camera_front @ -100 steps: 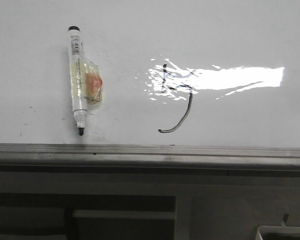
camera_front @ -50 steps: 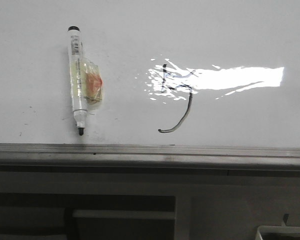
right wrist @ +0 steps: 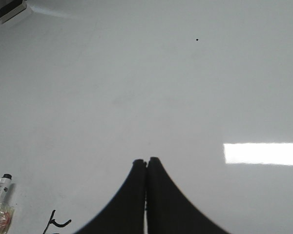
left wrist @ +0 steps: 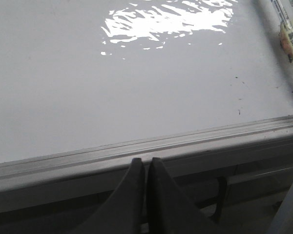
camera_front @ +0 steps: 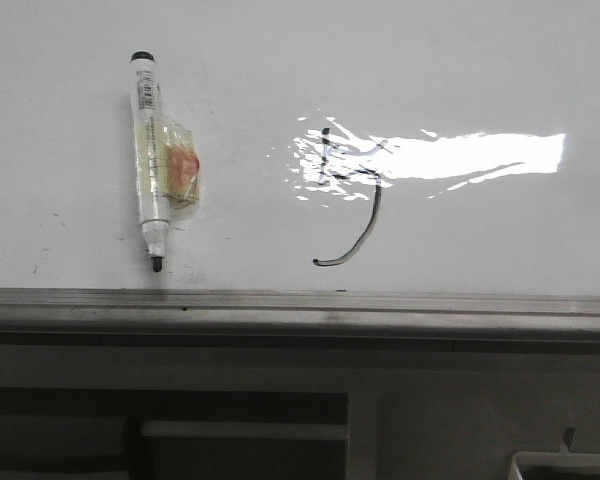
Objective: Write number 5 on whiteboard
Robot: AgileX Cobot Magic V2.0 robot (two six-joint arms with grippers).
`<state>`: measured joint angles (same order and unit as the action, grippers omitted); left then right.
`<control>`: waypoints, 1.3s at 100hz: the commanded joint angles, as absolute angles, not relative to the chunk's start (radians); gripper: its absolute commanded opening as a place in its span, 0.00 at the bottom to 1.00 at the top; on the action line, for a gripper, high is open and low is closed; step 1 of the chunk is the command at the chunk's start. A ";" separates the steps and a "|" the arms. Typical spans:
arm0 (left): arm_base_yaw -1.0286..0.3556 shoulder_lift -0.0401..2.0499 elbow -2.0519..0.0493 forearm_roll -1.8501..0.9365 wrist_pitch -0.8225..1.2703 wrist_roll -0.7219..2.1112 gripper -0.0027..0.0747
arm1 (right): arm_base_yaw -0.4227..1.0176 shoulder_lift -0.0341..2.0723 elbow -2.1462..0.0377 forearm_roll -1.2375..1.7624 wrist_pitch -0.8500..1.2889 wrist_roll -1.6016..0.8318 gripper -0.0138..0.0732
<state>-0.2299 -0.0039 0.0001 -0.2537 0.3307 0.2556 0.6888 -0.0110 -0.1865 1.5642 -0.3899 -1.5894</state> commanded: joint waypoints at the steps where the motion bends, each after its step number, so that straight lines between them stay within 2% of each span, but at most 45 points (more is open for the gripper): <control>1: -0.227 -0.030 0.024 -0.268 0.272 0.247 0.01 | 0.686 -0.019 -0.211 1.539 -0.384 -1.590 0.08; 55: -0.227 -0.030 0.024 -0.268 0.272 0.247 0.01 | 0.686 -0.019 -0.211 1.539 -0.386 -1.590 0.08; 63: -0.227 -0.030 0.024 -0.268 0.272 0.247 0.01 | 0.686 -0.018 -0.200 1.533 -0.440 -1.590 0.08; 74: -0.227 -0.030 0.024 -0.268 0.272 0.247 0.01 | 0.671 -0.018 -0.145 1.338 -0.469 -1.559 0.08; 83: -0.227 -0.030 0.024 -0.268 0.272 0.247 0.01 | 0.626 -0.015 -0.080 1.142 -0.482 -1.366 0.08; 93: -0.227 -0.030 0.024 -0.268 0.272 0.247 0.01 | 0.512 0.010 -0.016 0.904 -0.484 -1.097 0.08; 104: -0.227 -0.030 0.024 -0.268 0.272 0.247 0.01 | 0.319 0.046 0.024 0.673 -0.407 -0.867 0.08; 120: -0.227 -0.030 0.024 -0.268 0.272 0.247 0.01 | -0.011 0.052 0.033 0.208 -0.132 -0.446 0.08; 130: -0.227 -0.030 0.024 -0.268 0.272 0.247 0.01 | -0.153 0.052 0.033 0.000 -0.023 -0.181 0.08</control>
